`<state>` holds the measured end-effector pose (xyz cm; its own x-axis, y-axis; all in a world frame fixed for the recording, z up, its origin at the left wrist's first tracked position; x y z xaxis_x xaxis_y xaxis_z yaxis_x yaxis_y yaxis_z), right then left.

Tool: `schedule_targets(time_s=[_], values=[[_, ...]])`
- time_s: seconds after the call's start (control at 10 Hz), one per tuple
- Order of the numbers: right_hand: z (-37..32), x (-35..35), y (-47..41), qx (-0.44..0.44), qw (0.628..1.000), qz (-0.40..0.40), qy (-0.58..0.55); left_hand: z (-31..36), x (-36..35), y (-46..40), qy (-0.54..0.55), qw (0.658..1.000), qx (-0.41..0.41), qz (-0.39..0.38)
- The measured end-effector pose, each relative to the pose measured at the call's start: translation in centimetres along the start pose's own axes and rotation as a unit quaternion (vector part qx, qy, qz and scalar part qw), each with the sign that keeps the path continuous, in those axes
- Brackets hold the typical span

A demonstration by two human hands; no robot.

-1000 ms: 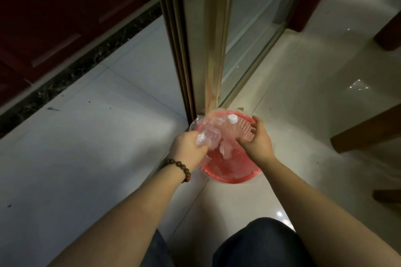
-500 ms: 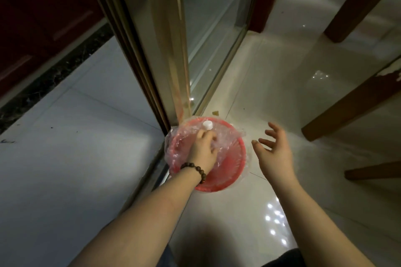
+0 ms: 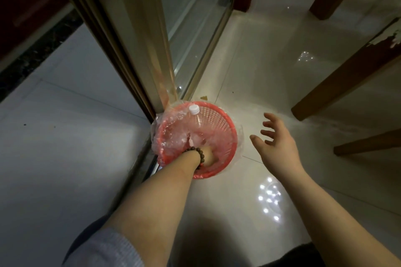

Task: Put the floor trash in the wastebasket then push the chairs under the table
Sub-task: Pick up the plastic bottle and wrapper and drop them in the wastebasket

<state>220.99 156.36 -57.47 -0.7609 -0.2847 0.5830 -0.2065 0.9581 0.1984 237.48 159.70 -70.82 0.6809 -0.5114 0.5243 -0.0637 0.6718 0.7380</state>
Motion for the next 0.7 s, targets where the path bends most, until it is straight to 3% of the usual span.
schedule_targets(time_s=[0.2, 0.3, 0.7], values=[[-0.6, -0.1, -0.4, 0.018, 1.0, 0.002, 0.024, 0.0, 2.6, 3.4, 0.048, 0.983, -0.044, 0.17], [-2.7, 1.3, 0.6, 0.023, 0.998, 0.002, 0.06, 0.7, 4.7, 7.3, 0.044, 0.976, -0.036, 0.208], [-19.4, 18.5, 13.4, -0.009, 0.99, -0.054, 0.127, 12.7, 15.3, 35.7, -0.045, 0.968, -0.058, 0.242]])
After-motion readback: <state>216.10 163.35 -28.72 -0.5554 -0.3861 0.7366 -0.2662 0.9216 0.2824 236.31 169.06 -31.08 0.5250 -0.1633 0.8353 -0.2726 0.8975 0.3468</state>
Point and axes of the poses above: each hand's wrist, its own y-axis away from the middle knuckle, its own x-axis out of the back of the hand, z = x × y, the point moved 1 cm from there along -y, towards the middle knuckle
